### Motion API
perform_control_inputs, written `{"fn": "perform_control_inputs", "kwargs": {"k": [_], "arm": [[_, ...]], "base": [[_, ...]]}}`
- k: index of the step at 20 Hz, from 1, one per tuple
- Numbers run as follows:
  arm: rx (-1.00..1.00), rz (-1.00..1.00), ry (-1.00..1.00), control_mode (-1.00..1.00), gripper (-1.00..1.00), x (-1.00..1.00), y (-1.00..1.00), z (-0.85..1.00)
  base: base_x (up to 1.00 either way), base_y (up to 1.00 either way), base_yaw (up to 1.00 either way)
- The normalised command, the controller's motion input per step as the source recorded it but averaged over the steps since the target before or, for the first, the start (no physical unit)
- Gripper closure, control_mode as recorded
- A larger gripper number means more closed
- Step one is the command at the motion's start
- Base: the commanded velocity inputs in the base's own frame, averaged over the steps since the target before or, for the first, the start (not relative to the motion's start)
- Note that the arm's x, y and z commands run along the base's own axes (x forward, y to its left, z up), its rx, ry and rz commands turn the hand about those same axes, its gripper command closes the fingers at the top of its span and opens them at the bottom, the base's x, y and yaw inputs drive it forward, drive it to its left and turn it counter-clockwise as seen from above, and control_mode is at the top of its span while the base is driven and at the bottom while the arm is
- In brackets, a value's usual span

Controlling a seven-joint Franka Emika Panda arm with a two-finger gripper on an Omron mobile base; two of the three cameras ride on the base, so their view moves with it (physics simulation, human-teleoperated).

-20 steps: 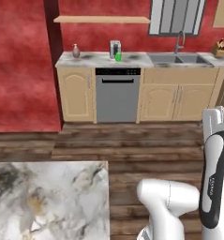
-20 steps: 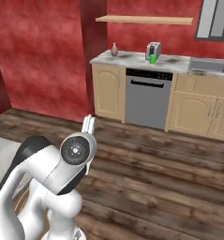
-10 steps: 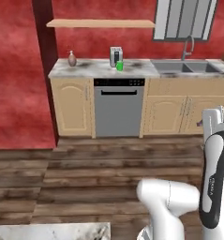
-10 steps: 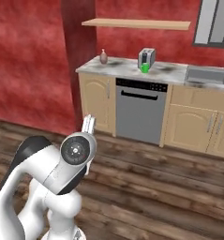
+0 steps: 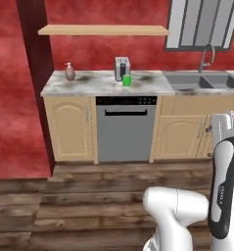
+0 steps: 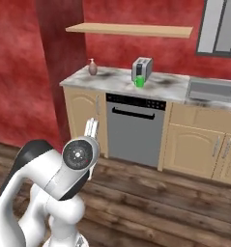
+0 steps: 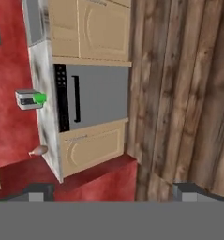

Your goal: Move the mug from next to the sink to the open cabinet. Then, move the bowl with the lime to the fridge to clear the area for faucet cleaning.

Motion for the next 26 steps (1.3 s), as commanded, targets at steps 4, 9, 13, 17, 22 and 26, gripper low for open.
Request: {"fn": "perform_control_inputs", "kwargs": {"k": [4,9,13,17,22,26], "arm": [[0.00,0.00,0.00,1.00,-1.00,0.00,0.00,0.00],[0.00,0.00,0.00,1.00,-1.00,0.00,0.00,0.00],[0.00,0.00,0.00,1.00,-1.00,0.00,0.00,0.00],[0.00,0.00,0.00,1.00,-1.00,0.00,0.00,0.00],[0.00,0.00,0.00,1.00,-1.00,0.00,0.00,0.00],[0.00,0.00,0.00,1.00,-1.00,0.00,0.00,0.00]], "base": [[1.00,0.12,0.00],[1.00,0.69,0.00],[1.00,0.69,0.00],[1.00,0.45,-0.01],[1.00,0.06,-0.10],[0.91,0.03,-0.24]]}}
